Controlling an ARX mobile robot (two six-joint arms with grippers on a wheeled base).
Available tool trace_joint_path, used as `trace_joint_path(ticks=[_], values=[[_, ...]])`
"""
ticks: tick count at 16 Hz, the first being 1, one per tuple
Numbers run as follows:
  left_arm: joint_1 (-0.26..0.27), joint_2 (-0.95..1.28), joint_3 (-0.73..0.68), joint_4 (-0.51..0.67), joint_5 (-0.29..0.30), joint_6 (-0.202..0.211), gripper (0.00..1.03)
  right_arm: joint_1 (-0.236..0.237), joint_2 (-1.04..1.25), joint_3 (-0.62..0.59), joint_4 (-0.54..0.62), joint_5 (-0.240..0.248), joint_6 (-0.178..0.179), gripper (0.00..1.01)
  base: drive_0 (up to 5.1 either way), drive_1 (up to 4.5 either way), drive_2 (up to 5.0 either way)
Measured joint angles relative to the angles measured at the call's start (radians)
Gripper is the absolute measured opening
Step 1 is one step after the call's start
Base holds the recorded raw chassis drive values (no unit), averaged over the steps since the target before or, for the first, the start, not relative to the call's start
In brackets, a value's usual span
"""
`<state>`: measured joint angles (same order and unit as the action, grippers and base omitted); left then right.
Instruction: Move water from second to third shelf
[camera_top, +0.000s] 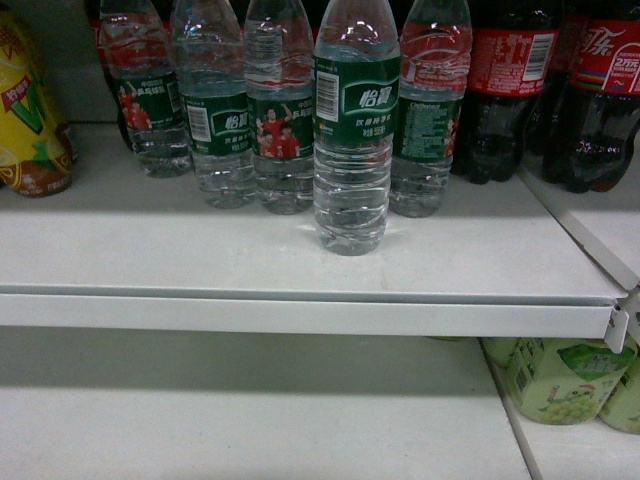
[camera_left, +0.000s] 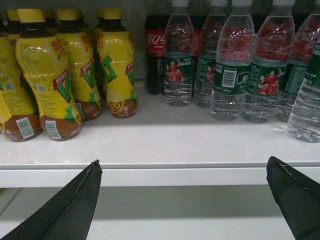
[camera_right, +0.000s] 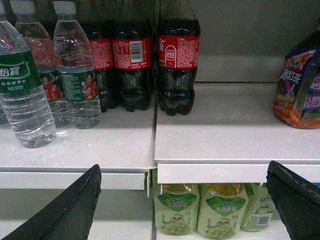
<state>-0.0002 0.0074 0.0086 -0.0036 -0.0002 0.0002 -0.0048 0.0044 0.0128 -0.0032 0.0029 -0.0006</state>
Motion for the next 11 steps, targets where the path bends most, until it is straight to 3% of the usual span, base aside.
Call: trace_joint_path(ticks=[11], values=[[0.000,0.000,0.000,0.000,0.000,0.000,0.98,0.000,0.000,0.000,0.000,0.000,0.000,0.98,0.0,0.00,0.0]])
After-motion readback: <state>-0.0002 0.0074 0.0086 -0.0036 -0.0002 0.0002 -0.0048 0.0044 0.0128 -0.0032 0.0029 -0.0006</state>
